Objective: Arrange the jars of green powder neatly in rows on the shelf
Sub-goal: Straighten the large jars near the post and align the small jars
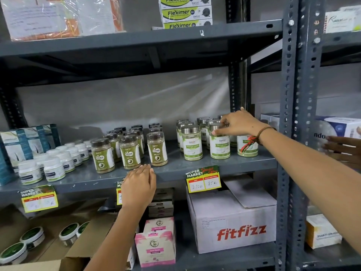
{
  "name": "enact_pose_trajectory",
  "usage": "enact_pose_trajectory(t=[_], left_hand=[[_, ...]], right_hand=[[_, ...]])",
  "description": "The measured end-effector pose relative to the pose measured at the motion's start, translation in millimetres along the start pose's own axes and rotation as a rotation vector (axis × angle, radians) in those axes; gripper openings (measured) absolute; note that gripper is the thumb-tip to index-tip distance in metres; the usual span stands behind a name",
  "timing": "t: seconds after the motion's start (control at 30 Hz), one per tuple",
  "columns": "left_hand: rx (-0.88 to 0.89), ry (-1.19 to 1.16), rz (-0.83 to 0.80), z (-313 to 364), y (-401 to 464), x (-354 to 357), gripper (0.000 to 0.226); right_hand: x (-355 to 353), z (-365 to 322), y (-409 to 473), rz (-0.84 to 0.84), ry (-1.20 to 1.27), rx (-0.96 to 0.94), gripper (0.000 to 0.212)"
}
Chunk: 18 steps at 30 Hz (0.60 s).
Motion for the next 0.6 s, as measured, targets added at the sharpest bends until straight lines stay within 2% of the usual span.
enact_pose_trajectory(t=[0.13, 0.23, 0.33, 0.47, 0.53, 0.6], left_hand=[[-0.003, -0.005, 0.007, 0.3, -0.1, -0.2, 0.039], [-0.004, -0.003, 0.009, 0.7, -0.5, -0.6, 0.039], [-0.007, -0.003, 0.01, 0.8, -0.2, -0.7, 0.039], [-0.004, 0.006, 0.022, 0.9, -0.7, -0.7, 0.038], [-0.001, 0.006, 0.026, 0.9, -0.5, -0.6, 0.039], [-0.003, 0.007, 0.028, 0.8, -0.2, -0.1, 0.039]], right_hand=[[-0.4, 0.1, -0.1, -0.009, 0.022, -0.012, 0.076], [-1.4, -0.2, -1.1, -0.002, -0.028, 0.001, 0.085], [-6.1, -11.6, -2.4, 0.112, -0.017, 0.01, 0.098], [-7.6, -60.2, -2.2, 0.316, 0.116, -0.19, 0.091], [1.2, -91.6, 1.9, 0.291, 0.177, -0.282, 0.083], [16.7, -122.2, 9.6, 0.196, 0.186, -0.337, 0.078]])
Point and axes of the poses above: each hand's wrist, its own y-axis towards the middle knuckle, its own x-axis out of the palm, z = x × y, the point moved 4 cm from there along y, towards the middle knuckle, and after that the axes turned 14 degrees about y, right-handed, at the moved point
